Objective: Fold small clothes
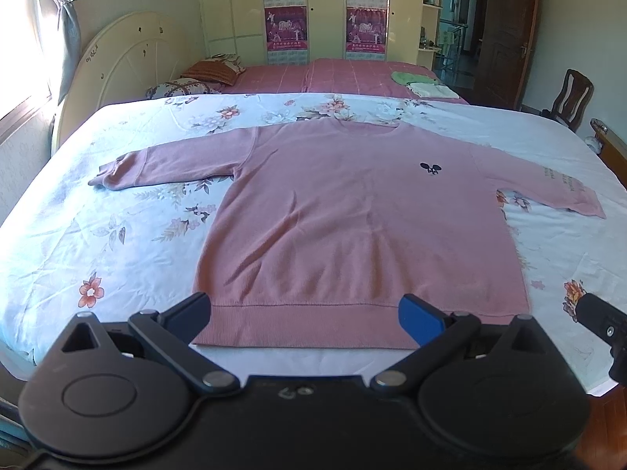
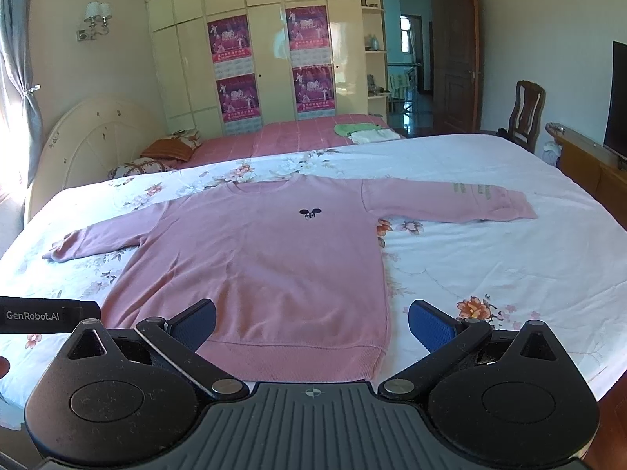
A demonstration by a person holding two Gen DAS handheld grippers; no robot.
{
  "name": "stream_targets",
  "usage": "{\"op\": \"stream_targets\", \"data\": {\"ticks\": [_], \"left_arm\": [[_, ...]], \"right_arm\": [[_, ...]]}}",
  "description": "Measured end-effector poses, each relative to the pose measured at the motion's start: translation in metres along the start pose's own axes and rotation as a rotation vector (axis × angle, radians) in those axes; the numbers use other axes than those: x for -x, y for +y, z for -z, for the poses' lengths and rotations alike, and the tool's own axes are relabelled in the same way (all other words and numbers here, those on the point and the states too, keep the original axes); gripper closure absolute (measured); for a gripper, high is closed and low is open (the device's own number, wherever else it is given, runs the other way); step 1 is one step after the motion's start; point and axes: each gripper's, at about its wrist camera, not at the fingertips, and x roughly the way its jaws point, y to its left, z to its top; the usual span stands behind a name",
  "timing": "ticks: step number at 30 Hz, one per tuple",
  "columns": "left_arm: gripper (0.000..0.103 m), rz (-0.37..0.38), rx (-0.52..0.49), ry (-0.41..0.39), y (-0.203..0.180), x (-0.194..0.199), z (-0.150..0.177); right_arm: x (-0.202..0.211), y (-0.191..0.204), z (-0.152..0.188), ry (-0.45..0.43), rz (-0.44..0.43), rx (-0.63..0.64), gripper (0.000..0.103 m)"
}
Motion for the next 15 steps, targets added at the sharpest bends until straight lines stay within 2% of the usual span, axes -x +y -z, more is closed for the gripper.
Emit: {"op": "stream_targets", "data": {"ticks": [8, 15], "left_arm": [[0.001, -0.006, -0.007, 0.018, 0.002, -0.019, -0.01], [0.001, 0.003, -0.01, 0.028, 0.011, -0.047, -0.03]], "right_arm": [[-0.019, 0.001, -0.006, 0.014, 0.016, -0.004, 0.0], [-0.045, 0.002, -0.018, 0.015, 0.064, -0.023, 0.0]]}}
